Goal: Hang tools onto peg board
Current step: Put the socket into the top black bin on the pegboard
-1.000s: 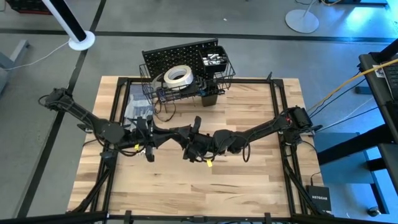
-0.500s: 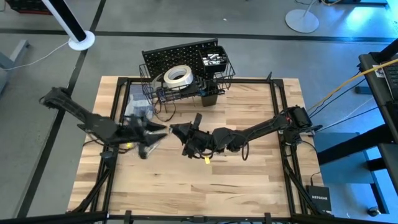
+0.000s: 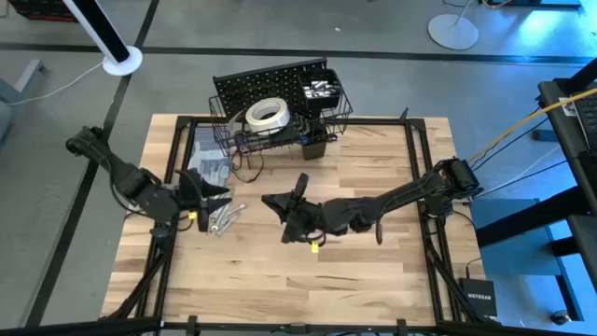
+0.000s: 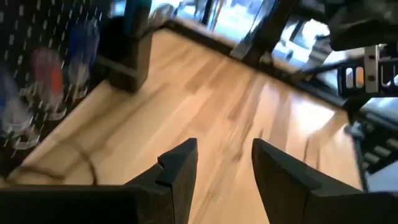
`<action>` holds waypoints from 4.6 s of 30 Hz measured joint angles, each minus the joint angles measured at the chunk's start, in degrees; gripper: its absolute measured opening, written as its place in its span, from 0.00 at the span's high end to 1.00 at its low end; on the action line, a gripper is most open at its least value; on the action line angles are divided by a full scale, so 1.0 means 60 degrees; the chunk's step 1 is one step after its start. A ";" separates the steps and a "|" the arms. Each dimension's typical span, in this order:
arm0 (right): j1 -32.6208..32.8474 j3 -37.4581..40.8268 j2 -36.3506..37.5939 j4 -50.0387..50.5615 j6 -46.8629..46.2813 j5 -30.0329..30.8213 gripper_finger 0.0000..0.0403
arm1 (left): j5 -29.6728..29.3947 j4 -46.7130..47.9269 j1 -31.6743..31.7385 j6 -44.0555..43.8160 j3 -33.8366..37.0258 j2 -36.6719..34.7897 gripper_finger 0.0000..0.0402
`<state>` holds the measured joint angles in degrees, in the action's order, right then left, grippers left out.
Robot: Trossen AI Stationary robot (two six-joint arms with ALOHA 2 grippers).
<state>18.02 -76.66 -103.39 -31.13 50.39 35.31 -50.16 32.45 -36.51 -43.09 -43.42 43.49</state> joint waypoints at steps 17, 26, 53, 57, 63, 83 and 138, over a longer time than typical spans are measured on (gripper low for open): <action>0.0000 0.0014 -0.0135 0.6946 -0.7308 -0.3789 0.60 | 0.4353 0.2622 -0.0160 -0.0932 -0.0007 0.2922 0.54; -0.0004 0.0923 -0.0148 0.6785 -0.8619 -0.4206 0.56 | 0.6123 0.2649 0.0172 -0.1245 -0.0007 0.5354 0.54; -0.0004 0.1497 -0.0190 0.6691 -0.8915 -0.3716 0.56 | 0.6632 0.0968 0.0601 -0.3911 0.0433 0.7359 0.65; -0.0004 0.1497 -0.0190 0.6689 -0.8906 -0.3643 0.56 | 0.6609 0.0860 0.0601 -0.3642 0.0436 0.7342 0.75; 0.0001 0.1493 -0.0193 0.6686 -0.8861 -0.3641 0.56 | 0.6598 0.0816 0.0594 -0.3007 0.0436 0.7187 0.95; 0.0125 0.1475 0.0241 0.2553 -0.5047 -0.4070 0.55 | 0.5088 -0.1335 0.0481 0.0719 -0.0940 0.3978 0.93; -0.0382 0.0597 -0.0937 0.2265 -0.0549 -0.4756 0.91 | 0.7364 -0.3186 0.2757 0.1508 -0.0925 0.4539 0.87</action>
<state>15.73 -73.08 -109.01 -17.54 47.09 6.77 -5.98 13.33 -19.97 -34.04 -48.97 70.72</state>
